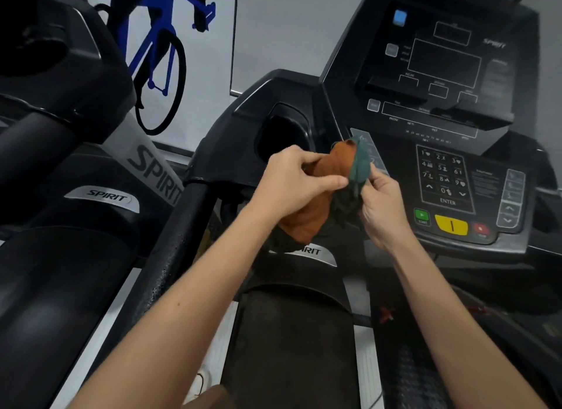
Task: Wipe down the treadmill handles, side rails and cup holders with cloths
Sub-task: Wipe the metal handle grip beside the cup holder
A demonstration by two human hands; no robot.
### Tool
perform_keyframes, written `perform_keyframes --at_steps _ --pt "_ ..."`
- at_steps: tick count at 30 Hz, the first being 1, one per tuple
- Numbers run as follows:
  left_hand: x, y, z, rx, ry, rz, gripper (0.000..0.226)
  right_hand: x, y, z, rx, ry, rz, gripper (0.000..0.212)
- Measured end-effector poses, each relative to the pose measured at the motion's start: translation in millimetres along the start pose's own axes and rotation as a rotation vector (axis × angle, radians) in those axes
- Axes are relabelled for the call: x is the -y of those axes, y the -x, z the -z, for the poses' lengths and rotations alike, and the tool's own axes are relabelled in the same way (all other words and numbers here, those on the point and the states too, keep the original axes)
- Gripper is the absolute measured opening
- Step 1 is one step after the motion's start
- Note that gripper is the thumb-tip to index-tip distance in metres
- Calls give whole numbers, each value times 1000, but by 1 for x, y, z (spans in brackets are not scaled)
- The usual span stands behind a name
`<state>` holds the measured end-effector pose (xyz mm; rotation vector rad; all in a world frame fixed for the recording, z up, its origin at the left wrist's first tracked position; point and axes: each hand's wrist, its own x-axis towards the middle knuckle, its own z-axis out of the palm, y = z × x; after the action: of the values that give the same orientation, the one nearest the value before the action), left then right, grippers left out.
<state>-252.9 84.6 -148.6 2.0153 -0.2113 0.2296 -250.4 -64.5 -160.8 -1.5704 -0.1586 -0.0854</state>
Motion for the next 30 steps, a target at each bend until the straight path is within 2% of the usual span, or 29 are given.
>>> perform_keyframes --at_steps 3,6,9,11,15,20,26,30 --pt "3 -13 11 114 197 100 25 1 0 -2 20 -19 9 20" --pt "7 -23 13 152 338 210 23 2 1 -2 33 -29 10 33" --pt "14 -33 13 221 384 349 28 1 -1 1 51 0 -2 19" --pt "23 -32 15 275 385 391 27 0 -3 4 59 27 -3 21" --pt "39 -16 26 292 450 340 10 1 -3 6 75 29 -6 31" --pt "18 -13 19 203 360 152 23 -1 -4 6 85 42 31 39" --pt "21 -36 14 344 495 336 15 0 -5 6 55 1 7 18" --pt "39 -40 22 479 448 395 13 0 -5 7 60 31 2 22"
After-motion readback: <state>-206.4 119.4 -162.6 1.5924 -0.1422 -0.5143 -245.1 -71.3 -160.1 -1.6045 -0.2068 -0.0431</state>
